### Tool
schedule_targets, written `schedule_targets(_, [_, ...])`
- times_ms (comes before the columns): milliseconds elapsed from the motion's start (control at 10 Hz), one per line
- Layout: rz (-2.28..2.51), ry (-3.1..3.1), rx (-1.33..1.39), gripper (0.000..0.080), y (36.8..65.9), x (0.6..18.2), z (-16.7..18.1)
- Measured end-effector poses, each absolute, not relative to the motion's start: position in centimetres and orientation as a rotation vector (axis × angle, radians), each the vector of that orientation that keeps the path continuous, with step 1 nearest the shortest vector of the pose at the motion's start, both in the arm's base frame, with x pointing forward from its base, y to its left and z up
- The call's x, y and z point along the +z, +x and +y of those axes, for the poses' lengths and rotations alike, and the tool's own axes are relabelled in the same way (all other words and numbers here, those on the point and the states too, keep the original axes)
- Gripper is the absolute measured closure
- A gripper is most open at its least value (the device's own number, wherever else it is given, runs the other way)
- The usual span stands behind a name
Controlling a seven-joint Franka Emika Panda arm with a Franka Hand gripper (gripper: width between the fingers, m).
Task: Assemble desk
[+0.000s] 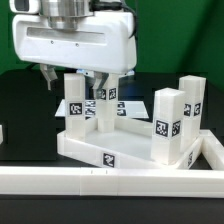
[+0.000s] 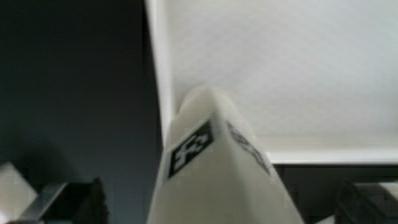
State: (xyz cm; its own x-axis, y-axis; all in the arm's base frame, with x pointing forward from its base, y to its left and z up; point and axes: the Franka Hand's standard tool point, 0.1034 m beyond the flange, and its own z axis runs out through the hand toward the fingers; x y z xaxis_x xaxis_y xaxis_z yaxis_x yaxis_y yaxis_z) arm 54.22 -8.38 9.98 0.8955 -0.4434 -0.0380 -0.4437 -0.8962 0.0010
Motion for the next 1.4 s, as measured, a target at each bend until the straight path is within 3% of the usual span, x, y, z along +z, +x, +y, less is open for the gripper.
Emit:
schedule_targets(900, [-0.245, -3.122, 0.051, 0.0155, 54.39, 10.23, -8.21])
schedule_targets(1100, [-0.242, -3.123, 0.052, 0.0514, 54.37, 10.18, -8.24])
schedule_targets(1400, [-0.194, -3.125, 0.052, 0.0511, 54.36, 10.18, -8.27])
